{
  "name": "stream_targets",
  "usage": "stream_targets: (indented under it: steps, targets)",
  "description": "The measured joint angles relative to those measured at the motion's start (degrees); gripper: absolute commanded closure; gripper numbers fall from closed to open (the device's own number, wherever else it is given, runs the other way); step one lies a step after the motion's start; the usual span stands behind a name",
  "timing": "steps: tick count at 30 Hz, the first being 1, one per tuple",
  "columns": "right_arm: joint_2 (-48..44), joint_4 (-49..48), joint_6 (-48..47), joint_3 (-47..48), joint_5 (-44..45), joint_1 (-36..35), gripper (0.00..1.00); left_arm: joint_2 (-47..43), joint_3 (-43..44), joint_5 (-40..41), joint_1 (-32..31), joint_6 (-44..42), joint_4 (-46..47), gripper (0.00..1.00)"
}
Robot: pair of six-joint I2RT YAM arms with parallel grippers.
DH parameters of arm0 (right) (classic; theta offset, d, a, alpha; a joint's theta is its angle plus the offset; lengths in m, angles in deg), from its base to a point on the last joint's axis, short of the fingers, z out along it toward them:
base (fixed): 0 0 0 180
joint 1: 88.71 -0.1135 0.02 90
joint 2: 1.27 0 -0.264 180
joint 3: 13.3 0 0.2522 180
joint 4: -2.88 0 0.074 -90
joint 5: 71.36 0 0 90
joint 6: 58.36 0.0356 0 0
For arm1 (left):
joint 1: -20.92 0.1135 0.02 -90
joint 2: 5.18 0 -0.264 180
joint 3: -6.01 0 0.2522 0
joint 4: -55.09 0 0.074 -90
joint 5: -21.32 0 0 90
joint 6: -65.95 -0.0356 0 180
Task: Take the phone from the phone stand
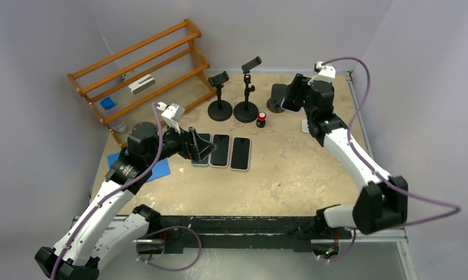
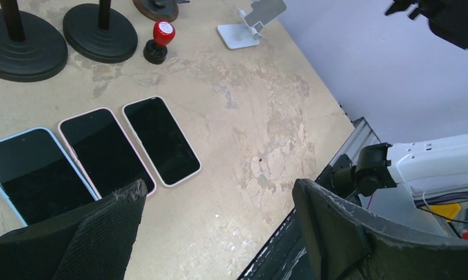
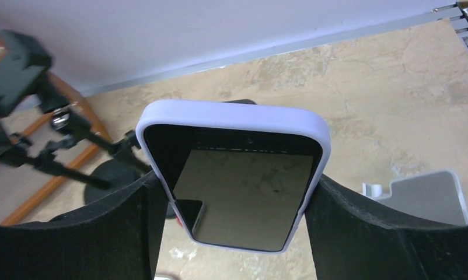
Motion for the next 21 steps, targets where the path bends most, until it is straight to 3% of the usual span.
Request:
stream_targets:
  steps: [4,10,21]
  targets:
    - [-9.6,1.7,1.0,-4.7,-0.7,-2.2,0.57,0.1,-0.2,-1.7,-0.3,-0.5,0.3,0.07]
    - [-20.4,6.4,2.3,-6.2,-3.1,-12.2,0.58,0.2,-2.1,-7.8,-0.8,-1.6,3.9,0.06]
    - [-25.4,10.2,5.9,-9.2,-14.0,-18.6,0.58,5.0,-4.0,-16.4,-2.4,-1.5,12.2,0.01]
